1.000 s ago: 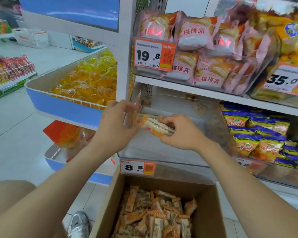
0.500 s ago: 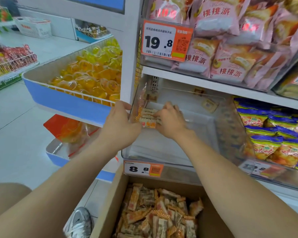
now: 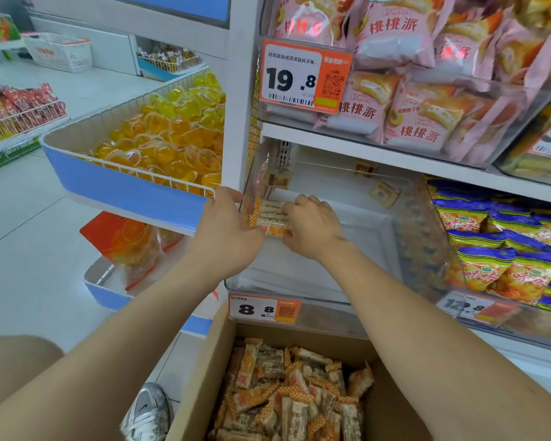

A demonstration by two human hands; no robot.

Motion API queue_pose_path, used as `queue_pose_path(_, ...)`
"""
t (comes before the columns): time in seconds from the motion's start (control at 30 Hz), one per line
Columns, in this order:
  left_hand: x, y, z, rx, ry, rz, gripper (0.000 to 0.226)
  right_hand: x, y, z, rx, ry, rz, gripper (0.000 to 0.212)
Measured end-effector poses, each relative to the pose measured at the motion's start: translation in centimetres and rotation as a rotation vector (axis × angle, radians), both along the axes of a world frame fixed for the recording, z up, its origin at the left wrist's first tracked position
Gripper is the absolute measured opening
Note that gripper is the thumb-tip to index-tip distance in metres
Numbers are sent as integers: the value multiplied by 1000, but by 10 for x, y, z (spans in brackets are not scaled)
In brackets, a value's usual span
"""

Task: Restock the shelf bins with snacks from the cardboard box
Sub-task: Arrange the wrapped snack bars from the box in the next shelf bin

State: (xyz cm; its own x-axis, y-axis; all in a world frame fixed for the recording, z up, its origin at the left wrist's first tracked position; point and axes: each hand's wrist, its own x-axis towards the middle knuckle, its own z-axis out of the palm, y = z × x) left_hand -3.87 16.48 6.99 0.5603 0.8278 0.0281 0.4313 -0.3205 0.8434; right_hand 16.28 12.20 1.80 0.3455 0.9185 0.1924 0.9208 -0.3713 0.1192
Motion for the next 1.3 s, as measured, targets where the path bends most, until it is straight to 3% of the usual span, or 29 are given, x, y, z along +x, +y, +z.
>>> queue_pose_path(0.1, -1, 2, 0, 12, -1, -7, 52, -1, -3, 3, 7, -11, 4, 44)
queue_pose_path(0.2, -2, -1, 0, 111, 84, -2, 54, -10, -18, 14, 100, 129, 11, 41)
queue_pose_path(0.3, -8, -13, -2, 431, 127, 32, 48, -32, -53, 33, 291, 372, 67, 28)
queue_pose_path(0.37, -11, -24, -3, 651, 53, -3, 38, -54, -89, 48, 366, 433, 149, 22)
queue_pose_path(0.47, -24, -53, 7, 635, -132, -237, 24, -91, -154, 65, 393, 463, 249, 15)
queue_pose_path(0.53, -39, -76, 14, 500, -163, -441, 21, -107, -194, 65, 310, 479, 275, 13)
queue_pose_path(0.6, -53, -95, 14, 307, -75, -676, 16, -112, -224, 58, 105, 487, 243, 17)
queue_pose_path(0.7, -58, -109, -10, 185, 317, -979, 3, -106, -254, 18, -275, 569, 174, 25)
queue_pose_path(0.77, -49, -117, -43, 212, 602, -1080, 12, -102, -267, -18, -455, 599, 117, 26)
queue_pose_path(0.9, -29, -133, -118, 197, 917, -1096, 28, -102, -274, -65, -669, 533, 51, 14)
queue_pose_path(1.13, -25, -150, -212, 103, 1039, -1057, 27, -106, -279, -129, -767, 620, -14, 17)
queue_pose_path(1.3, -39, -159, -259, 22, 1190, -1158, 57, -140, -282, -176, -966, 672, 160, 43)
